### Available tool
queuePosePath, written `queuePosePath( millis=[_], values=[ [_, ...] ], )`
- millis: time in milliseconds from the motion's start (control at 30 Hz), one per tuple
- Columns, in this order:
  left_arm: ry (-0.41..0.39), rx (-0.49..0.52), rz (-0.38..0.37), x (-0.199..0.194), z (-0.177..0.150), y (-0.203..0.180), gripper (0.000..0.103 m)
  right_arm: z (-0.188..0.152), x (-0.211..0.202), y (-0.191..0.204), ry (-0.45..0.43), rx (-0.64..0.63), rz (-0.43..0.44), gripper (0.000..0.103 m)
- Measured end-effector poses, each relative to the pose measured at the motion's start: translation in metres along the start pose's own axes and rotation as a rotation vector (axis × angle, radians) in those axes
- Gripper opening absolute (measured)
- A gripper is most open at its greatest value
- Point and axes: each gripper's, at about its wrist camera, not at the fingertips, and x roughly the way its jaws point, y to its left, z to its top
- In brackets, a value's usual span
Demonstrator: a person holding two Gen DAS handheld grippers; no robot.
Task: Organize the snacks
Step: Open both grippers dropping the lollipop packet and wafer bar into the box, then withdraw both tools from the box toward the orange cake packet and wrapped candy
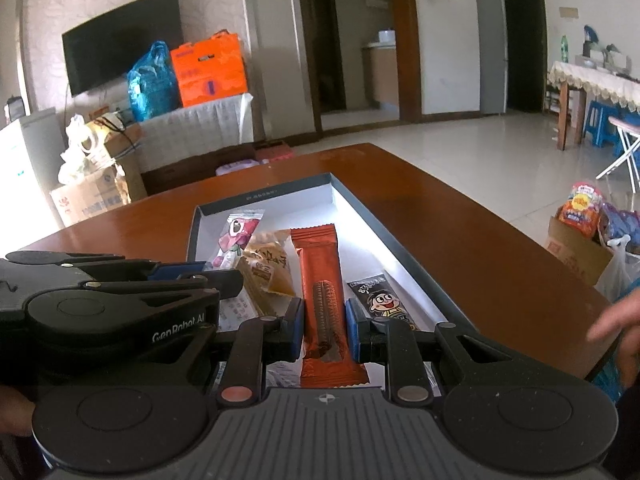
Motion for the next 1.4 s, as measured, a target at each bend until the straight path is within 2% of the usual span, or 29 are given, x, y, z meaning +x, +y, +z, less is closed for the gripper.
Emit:
queuePosePath(
  millis=[133, 333, 400, 567, 800, 933, 1033, 1100, 1233, 1333, 1400],
  values=[
    [0.009, 0.003, 0.0, 0.002, 0.0, -0.001, 0.021, -0.002, 0.002, 0.001, 0.012, 0.008, -0.003, 0.024],
    [0.008, 0.002, -0.001, 0.002, -0.003, 0.0, 0.022, -0.003, 0.002, 0.001, 0.014, 0.013, -0.002, 0.024],
    [0.011, -0.001, 0.001, 0.002, -0.003, 0.0, 0.027, -0.003, 0.002, 0.0, 0.014, 0.016, -0.005, 0.024],
    [0.0, -0.004, 0.019, -0.003, -0.005, 0.004, 0.046, -0.003, 0.002, -0.003, 0.011, 0.033, -0.008, 0.025],
    [-0.014, -0.02, 0.02, -0.006, -0.007, 0.011, 0.054, -0.004, 0.003, -0.003, 0.007, 0.035, -0.007, 0.025],
    [-0.039, -0.046, 0.041, -0.011, -0.009, 0.013, 0.066, -0.004, -0.001, -0.005, -0.017, 0.046, -0.022, 0.028],
    [-0.05, -0.071, 0.041, -0.014, -0.01, 0.016, 0.066, -0.005, -0.003, -0.005, -0.036, 0.051, -0.037, 0.038],
    [-0.054, -0.093, 0.044, -0.016, -0.011, 0.02, 0.067, -0.005, -0.006, -0.004, -0.058, 0.052, -0.048, 0.049],
    [-0.081, -0.116, 0.068, -0.03, -0.014, 0.03, 0.073, -0.003, -0.013, -0.001, -0.112, 0.038, -0.053, 0.061],
    [-0.111, -0.128, 0.103, -0.046, -0.022, 0.039, 0.086, -0.003, -0.021, 0.005, -0.155, 0.018, -0.052, 0.071],
    [-0.133, -0.138, 0.12, -0.058, -0.028, 0.046, 0.09, -0.002, -0.025, 0.009, -0.179, 0.005, -0.039, 0.078]
  ],
)
